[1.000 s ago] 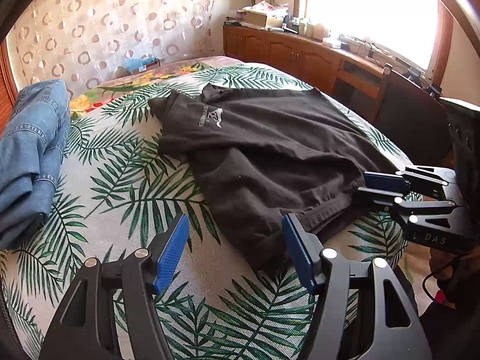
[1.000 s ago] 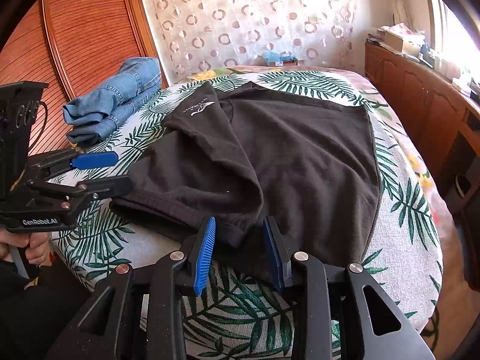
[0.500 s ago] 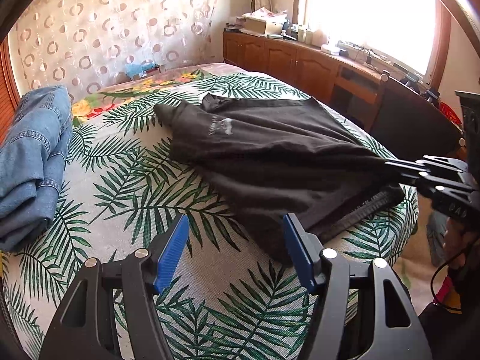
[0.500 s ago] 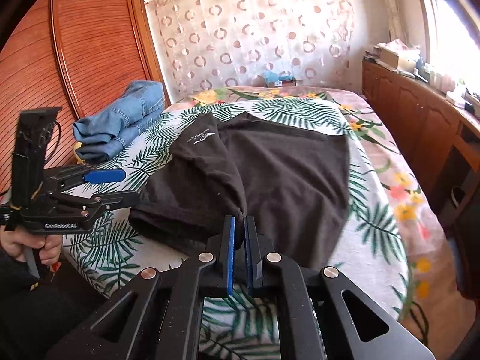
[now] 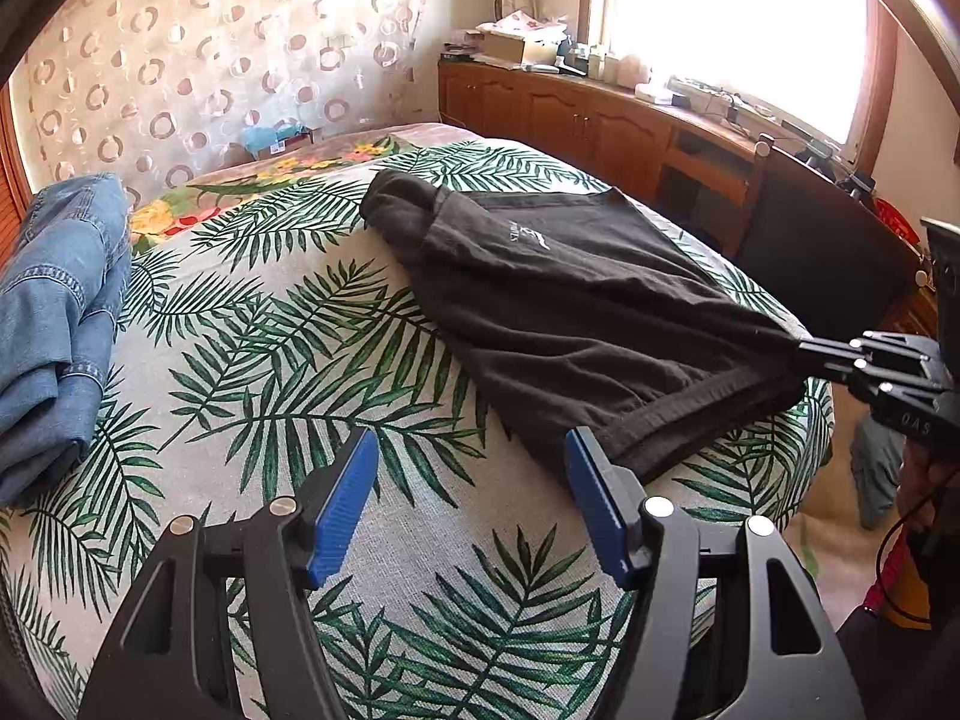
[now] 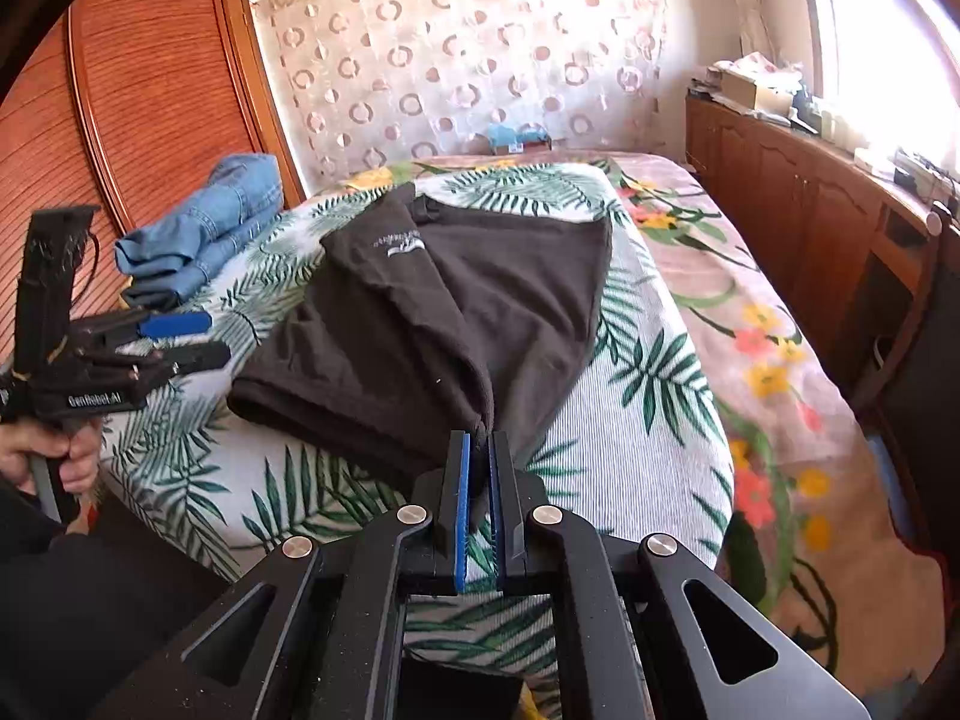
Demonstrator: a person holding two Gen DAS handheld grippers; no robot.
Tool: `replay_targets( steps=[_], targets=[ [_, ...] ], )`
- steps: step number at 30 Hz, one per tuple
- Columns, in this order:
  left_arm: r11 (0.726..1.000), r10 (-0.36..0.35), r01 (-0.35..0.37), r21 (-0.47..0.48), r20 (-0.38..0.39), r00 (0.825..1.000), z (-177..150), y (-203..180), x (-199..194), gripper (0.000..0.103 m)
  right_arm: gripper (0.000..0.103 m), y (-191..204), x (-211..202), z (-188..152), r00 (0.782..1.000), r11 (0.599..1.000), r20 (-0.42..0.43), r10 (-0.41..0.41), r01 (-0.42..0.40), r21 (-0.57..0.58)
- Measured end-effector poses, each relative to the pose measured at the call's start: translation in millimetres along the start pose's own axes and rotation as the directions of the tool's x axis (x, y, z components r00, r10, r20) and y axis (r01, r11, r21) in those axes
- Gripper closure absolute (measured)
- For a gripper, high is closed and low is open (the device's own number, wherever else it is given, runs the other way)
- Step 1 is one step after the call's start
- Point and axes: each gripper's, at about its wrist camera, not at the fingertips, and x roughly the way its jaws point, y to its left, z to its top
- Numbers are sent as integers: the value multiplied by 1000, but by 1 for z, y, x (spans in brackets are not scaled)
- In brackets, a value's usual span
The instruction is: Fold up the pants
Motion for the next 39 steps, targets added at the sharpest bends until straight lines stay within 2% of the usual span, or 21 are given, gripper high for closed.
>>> replay_targets(
  steps=[7, 13, 15, 17, 25, 35, 39],
  targets=[
    [1000, 6, -7, -5, -5, 1000, -1, 1, 2, 37, 97, -5, 5, 3, 1000, 1000, -25, 2, -1, 28],
    [999, 20, -19, -25, 12, 1000, 0, 8, -3, 37, 83, -5, 0, 10, 1000, 1000, -5, -14, 14, 18],
    [999, 24, -24, -31, 18, 1000, 0, 11, -4, 37, 75, -4, 0, 12, 1000, 999, 7, -29, 29, 15],
    [999, 26, -25, -32, 21, 999, 2, 13, -4, 37, 73, -3, 0, 18, 999, 999, 15, -39, 39, 8],
    [997, 59, -58, -43, 30, 998, 8, 25, 1, 37, 73, 17, 18, 60, 997, 998, 69, 44, -41, -51],
    [993, 89, -86, -75, 35, 995, 15, 47, 6, 37, 73, 51, 82, 106, 993, 983, 11, 115, -113, -145],
    [992, 91, -87, -89, 42, 995, 13, 53, 3, 37, 73, 60, 103, 119, 993, 978, -12, 113, -114, -175]
  ],
)
